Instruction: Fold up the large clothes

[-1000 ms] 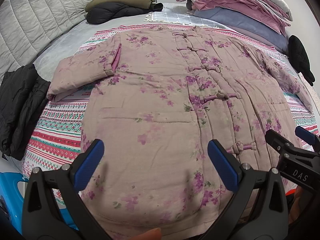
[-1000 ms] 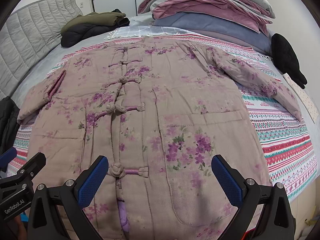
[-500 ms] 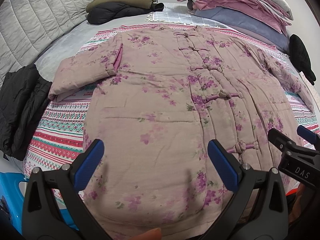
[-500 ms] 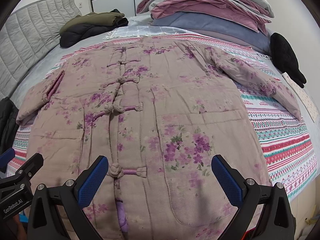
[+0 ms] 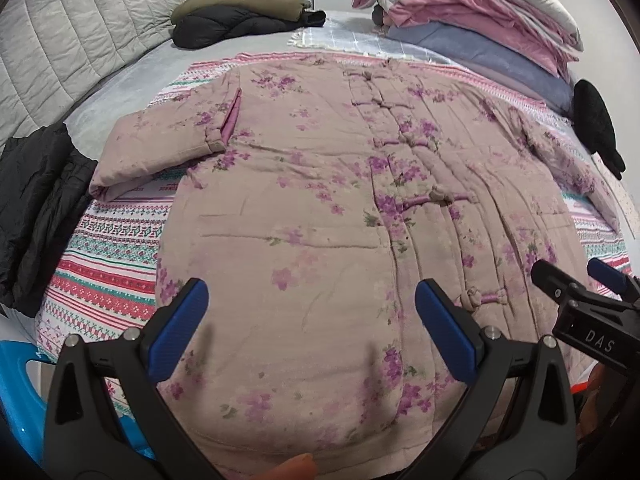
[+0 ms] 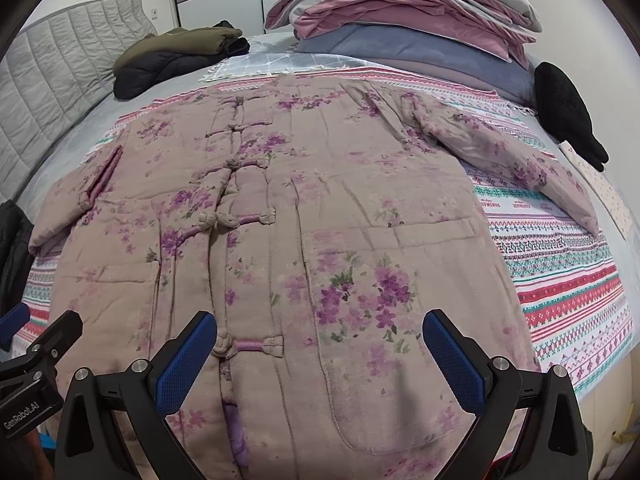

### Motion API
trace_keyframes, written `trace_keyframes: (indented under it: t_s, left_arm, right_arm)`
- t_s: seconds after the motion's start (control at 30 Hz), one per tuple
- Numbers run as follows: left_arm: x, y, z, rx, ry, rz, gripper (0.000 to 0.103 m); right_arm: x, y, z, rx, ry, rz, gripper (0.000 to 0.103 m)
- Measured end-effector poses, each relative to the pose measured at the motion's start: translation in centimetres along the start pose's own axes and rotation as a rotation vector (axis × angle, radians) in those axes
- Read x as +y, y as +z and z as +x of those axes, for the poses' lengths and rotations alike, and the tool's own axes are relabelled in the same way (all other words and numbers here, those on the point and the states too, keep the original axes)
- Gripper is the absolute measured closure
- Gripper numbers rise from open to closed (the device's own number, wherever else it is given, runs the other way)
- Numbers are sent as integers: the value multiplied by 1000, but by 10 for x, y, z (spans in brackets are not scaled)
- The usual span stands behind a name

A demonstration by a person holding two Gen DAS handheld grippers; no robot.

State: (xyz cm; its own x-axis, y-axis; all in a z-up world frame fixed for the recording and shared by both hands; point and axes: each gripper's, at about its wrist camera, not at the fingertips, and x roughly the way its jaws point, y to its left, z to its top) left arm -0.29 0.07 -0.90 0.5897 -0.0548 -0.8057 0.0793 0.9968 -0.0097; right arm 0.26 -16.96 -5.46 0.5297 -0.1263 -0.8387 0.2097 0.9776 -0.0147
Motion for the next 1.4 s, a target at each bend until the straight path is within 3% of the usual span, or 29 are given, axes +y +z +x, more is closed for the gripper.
trace_keyframes:
  t_s: [0.2, 0.33, 0.63, 0.73, 0.83, 1.0, 1.17, 1.3, 1.4]
  left_arm:
    - [2, -3, 1, -44, -7, -21, 0]
    - [-5, -1, -1, -57, -41, 36, 0]
    - [0, 7, -1, -15, -132, 80, 0]
    - [21, 13, -7, -26, -142, 57, 0]
    - [52, 25, -2, -5, -140, 27, 0]
    - [95, 40, 5, 2, -62, -12, 0]
    - [116, 77, 11, 6, -141, -33, 0]
    - [128, 134, 34, -14, -96, 15, 0]
    - [145, 188, 78, -16, -65, 48, 0]
  right_arm:
    - [-2, -1, -1, -35, -15, -19, 0]
    - [-3, -4, 3, -36, -57, -70, 0]
    - [-22, -3, 0, -16, 51, -53, 0]
    - [-50, 7, -6, 17, 132, -12, 0]
    - [-90, 15, -13, -4, 241, 65, 0]
    - [-165, 29, -6, 13, 294, 188, 0]
    - [-201, 63, 3, 12, 331, 208, 1]
    - [-208, 119, 10, -14, 325, 154, 1]
    - [-202, 169, 27, -34, 299, 91, 1]
